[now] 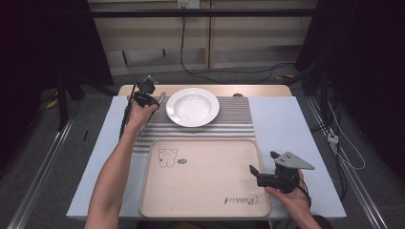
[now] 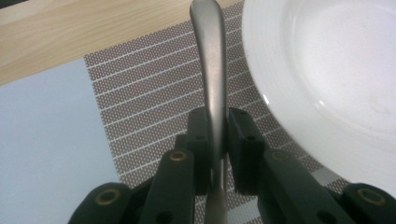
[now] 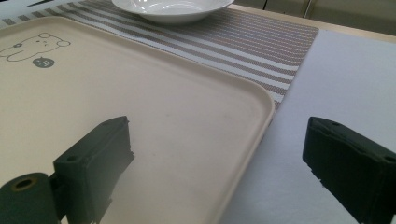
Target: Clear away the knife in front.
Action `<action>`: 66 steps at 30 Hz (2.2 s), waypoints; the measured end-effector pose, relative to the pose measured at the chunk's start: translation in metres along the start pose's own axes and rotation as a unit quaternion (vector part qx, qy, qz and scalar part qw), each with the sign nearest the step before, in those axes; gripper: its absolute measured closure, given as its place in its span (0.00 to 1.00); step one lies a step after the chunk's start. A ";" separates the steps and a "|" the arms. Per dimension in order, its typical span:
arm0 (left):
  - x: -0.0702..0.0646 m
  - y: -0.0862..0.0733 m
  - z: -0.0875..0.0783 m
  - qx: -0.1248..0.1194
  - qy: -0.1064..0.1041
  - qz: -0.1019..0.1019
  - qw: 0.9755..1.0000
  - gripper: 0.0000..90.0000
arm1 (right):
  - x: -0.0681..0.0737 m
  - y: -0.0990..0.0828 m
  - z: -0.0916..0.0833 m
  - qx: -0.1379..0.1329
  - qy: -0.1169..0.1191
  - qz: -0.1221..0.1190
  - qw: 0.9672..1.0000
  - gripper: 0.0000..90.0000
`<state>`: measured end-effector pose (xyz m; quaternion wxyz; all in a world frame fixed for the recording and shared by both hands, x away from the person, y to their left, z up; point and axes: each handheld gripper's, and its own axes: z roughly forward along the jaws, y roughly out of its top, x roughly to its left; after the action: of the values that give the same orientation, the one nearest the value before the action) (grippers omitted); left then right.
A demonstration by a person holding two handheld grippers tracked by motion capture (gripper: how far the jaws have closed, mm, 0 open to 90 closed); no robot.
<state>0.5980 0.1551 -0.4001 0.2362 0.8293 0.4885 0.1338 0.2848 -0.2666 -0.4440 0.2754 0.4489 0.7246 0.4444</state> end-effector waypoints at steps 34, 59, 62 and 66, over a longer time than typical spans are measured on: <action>-0.019 -0.022 -0.054 -0.018 -0.013 0.039 0.999 0.89 | 0.005 0.001 -0.003 -0.005 -0.004 -0.013 1.000 0.10; -0.038 -0.042 -0.078 -0.025 -0.031 0.064 0.997 0.89 | 0.005 0.002 -0.002 -0.003 -0.006 -0.013 1.000 0.09; -0.044 -0.044 -0.079 -0.023 -0.032 0.069 0.997 0.89 | 0.005 0.002 -0.002 -0.003 -0.006 -0.013 1.000 0.09; -0.053 -0.045 -0.082 -0.025 -0.030 0.083 0.996 0.89 | 0.005 0.002 -0.001 -0.003 -0.006 -0.013 1.000 0.09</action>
<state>0.5012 0.1491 -0.3532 0.2597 0.8645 0.4070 0.1400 0.2822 -0.2621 -0.4417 0.2870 0.4411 0.7275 0.4402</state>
